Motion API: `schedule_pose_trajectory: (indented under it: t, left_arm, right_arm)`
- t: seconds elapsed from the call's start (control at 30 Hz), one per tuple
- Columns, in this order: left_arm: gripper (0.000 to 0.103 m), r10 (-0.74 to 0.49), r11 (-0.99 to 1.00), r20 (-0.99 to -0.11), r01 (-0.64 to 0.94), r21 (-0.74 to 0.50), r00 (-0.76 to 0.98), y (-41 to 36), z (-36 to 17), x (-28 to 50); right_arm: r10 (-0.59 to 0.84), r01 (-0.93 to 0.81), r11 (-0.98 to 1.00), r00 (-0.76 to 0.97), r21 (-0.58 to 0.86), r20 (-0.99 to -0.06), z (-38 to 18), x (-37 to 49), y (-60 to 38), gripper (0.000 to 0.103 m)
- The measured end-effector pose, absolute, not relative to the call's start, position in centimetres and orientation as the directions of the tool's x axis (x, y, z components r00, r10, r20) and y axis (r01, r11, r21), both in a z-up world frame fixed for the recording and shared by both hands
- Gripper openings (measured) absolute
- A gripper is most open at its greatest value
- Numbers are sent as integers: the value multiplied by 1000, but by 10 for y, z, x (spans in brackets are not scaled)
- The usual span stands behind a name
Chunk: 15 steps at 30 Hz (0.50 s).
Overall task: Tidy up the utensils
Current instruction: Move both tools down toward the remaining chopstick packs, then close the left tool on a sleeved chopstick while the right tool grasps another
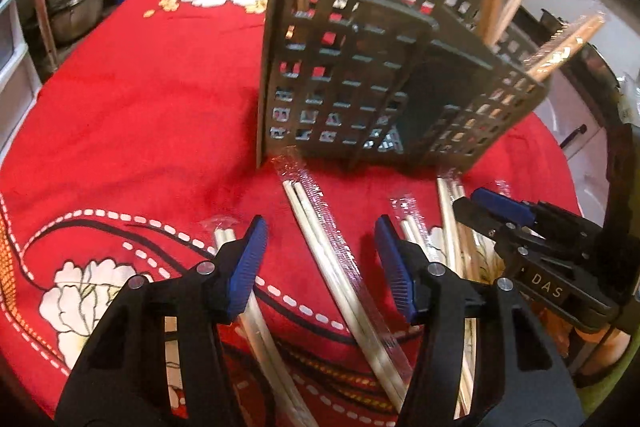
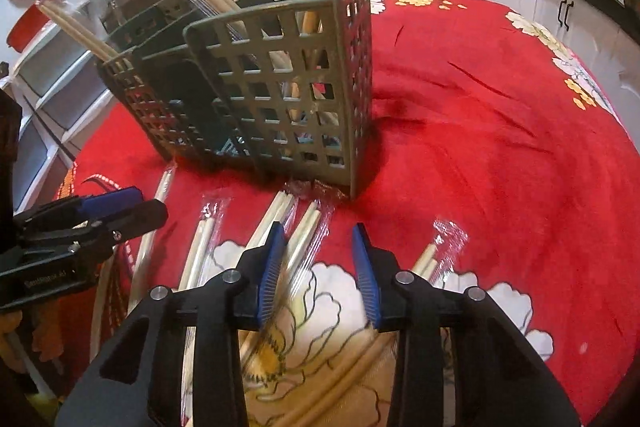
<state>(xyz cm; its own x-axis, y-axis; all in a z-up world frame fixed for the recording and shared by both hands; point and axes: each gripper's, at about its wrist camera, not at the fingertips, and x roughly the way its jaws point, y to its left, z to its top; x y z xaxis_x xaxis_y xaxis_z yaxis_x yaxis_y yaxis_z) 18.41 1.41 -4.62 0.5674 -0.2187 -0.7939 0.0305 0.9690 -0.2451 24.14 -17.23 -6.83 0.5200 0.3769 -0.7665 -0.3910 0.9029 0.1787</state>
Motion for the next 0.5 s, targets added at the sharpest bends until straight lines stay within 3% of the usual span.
schedule_pose_trajectory:
  t: [0.17,0.3,0.5]
  left_arm:
    - [46,-214,969,-794,22,-245,569,14,-51,190]
    - [20,-187,975,-800,9,-222,570,12,-53,192]
    - [6,-162,982,-801,16,-187,576,8,-54,192]
  right_arm:
    - [381,-385,903,515,189,-768,-70,247,-170,33]
    - [381,-381,904,517,192,-766,-71,248,-170,27]
    - [395,-379,901,518,210,-759,-71,247,-173,13]
